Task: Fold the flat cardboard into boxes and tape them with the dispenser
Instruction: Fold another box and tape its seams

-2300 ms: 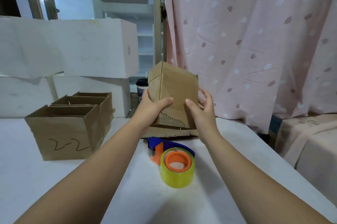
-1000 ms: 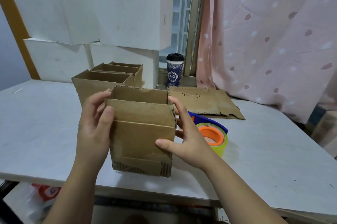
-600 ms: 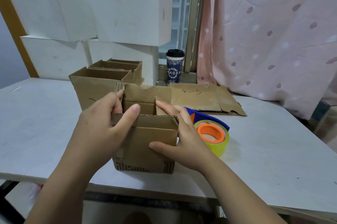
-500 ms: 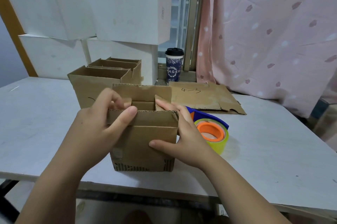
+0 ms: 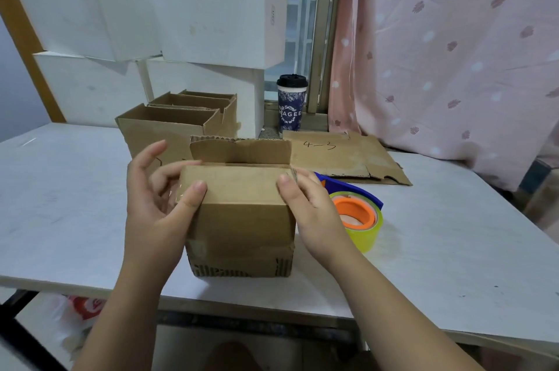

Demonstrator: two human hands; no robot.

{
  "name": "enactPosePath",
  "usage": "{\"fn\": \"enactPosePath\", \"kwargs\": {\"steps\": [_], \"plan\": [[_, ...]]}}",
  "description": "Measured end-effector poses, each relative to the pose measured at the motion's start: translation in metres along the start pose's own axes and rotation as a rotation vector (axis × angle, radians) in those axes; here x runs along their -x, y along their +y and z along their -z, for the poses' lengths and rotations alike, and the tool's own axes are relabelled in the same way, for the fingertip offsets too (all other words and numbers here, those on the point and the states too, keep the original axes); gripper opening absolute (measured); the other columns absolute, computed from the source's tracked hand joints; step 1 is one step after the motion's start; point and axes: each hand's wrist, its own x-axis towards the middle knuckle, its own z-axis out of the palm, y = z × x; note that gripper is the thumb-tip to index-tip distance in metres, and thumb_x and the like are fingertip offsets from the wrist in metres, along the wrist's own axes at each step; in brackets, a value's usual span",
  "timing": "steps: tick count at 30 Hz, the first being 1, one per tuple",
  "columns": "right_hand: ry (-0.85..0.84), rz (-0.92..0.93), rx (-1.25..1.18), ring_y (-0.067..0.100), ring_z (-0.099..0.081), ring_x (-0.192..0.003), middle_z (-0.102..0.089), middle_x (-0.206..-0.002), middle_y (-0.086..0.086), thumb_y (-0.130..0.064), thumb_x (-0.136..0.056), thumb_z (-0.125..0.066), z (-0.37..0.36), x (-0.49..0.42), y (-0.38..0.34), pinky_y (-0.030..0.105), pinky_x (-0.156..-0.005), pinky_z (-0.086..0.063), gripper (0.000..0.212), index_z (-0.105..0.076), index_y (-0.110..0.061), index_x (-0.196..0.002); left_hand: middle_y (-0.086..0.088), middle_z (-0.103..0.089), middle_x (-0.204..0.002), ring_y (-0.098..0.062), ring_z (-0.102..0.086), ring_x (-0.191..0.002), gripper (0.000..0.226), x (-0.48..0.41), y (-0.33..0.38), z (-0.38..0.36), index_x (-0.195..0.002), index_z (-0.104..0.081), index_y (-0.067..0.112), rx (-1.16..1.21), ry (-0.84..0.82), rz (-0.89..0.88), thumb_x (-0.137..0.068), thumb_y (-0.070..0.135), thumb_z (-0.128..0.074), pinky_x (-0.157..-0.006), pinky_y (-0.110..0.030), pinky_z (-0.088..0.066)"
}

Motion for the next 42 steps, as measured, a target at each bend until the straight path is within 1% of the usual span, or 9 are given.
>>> {"fn": "enactPosePath", "kwargs": {"steps": [3,9,14,17,27,32,35,38,42], "plan": [[0.039,-0.021,-0.073,-0.008,-0.05,-0.111,-0.053,-0.119,-0.015,-0.044,-0.091,-0.054,-0.002,0.002,0.0,0.011,-0.087,-0.042,0.026,-0.053,-0.035,-0.115,0.013,-0.062,-0.116,-0.004,-0.057,-0.11,0.038,-0.001,-0.01,0.0,-0.114,-0.055,0.039,0.05,-0.011,0.047,-0.081,0.027,-0.069,-0.084,-0.016,-0.049],[0.077,-0.066,-0.147,-0.027,-0.043,-0.099,-0.045,-0.127,-0.011,-0.039,-0.092,-0.057,-0.002,0.001,0.001,-0.003,-0.071,-0.038,0.061,-0.021,-0.055,-0.138,0.022,-0.056,-0.127,0.005,-0.053,-0.115,0.052,-0.004,-0.015,-0.003,-0.128,-0.041,0.047,0.124,-0.037,0.192,-0.083,0.03,-0.061,-0.092,-0.024,-0.042],[0.062,-0.038,-0.132,-0.001,-0.043,-0.12,-0.043,-0.137,-0.021,-0.03,-0.095,-0.053,-0.002,-0.001,-0.004,0.016,-0.088,-0.042,0.043,-0.042,-0.054,-0.129,0.033,-0.052,-0.119,0.015,-0.05,-0.106,0.054,-0.006,-0.011,-0.004,-0.132,-0.038,0.054,-0.014,-0.06,0.217,-0.081,0.04,-0.049,-0.086,-0.018,-0.04],[0.097,-0.044,-0.137,0.001,-0.053,-0.103,-0.058,-0.103,-0.027,-0.022,-0.095,-0.054,-0.004,-0.001,-0.007,0.023,-0.088,-0.046,0.018,-0.059,-0.037,-0.103,0.022,-0.054,-0.123,0.013,-0.047,-0.109,0.038,-0.006,-0.006,-0.005,-0.117,-0.058,0.045,-0.134,-0.064,0.158,-0.082,0.037,-0.043,-0.085,-0.012,-0.036],[0.276,-0.141,-0.221,0.015,-0.054,-0.08,-0.06,-0.081,0.001,-0.026,-0.095,-0.055,-0.025,0.007,-0.018,0.038,-0.074,-0.047,0.015,-0.059,-0.021,-0.081,0.016,-0.064,-0.093,-0.003,-0.053,-0.081,0.017,-0.003,0.009,-0.014,-0.083,-0.062,0.03,-0.14,0.062,0.311,-0.095,0.033,-0.05,-0.059,-0.028,-0.037],[0.346,0.073,-0.22,-0.018,-0.04,-0.12,-0.056,-0.099,-0.044,-0.017,-0.092,-0.061,-0.033,0.01,-0.024,0.008,-0.095,-0.033,0.018,-0.057,-0.023,-0.076,0.005,-0.063,-0.101,-0.013,-0.055,-0.09,0.011,-0.003,0.02,-0.009,-0.085,-0.062,0.032,-0.017,0.112,0.234,-0.093,0.028,-0.056,-0.065,-0.027,-0.041],[0.367,0.334,-0.058,-0.005,-0.042,-0.127,-0.05,-0.125,-0.029,-0.015,-0.086,-0.064,-0.036,0.014,-0.027,0.013,-0.099,-0.033,0.019,-0.056,-0.029,-0.075,0.011,-0.059,-0.103,-0.011,-0.054,-0.09,0.01,-0.007,0.025,-0.007,-0.1,-0.054,0.04,0.128,0.104,0.32,-0.094,0.031,-0.054,-0.067,-0.027,-0.045],[0.376,0.628,0.153,0.013,-0.047,-0.127,-0.051,-0.128,-0.001,-0.006,-0.082,-0.066,-0.034,0.009,-0.034,0.027,-0.103,-0.036,0.01,-0.062,-0.012,-0.076,0.017,-0.05,-0.114,-0.01,-0.055,-0.099,0.048,-0.011,0.027,-0.003,-0.127,-0.039,0.05,0.069,0.018,0.438,-0.081,0.063,-0.046,-0.071,-0.036,-0.052],[0.279,0.954,0.459,0.04,-0.045,-0.126,-0.058,-0.122,0.02,0.002,-0.079,-0.067,-0.024,-0.001,-0.034,0.06,-0.107,-0.03,0.009,-0.061,-0.004,-0.083,0.005,-0.066,-0.116,-0.021,-0.068,-0.1,0.076,-0.015,0.03,0.004,-0.12,-0.059,0.039,0.248,-0.198,0.703,-0.06,0.082,-0.041,-0.065,-0.041,-0.057]]}}
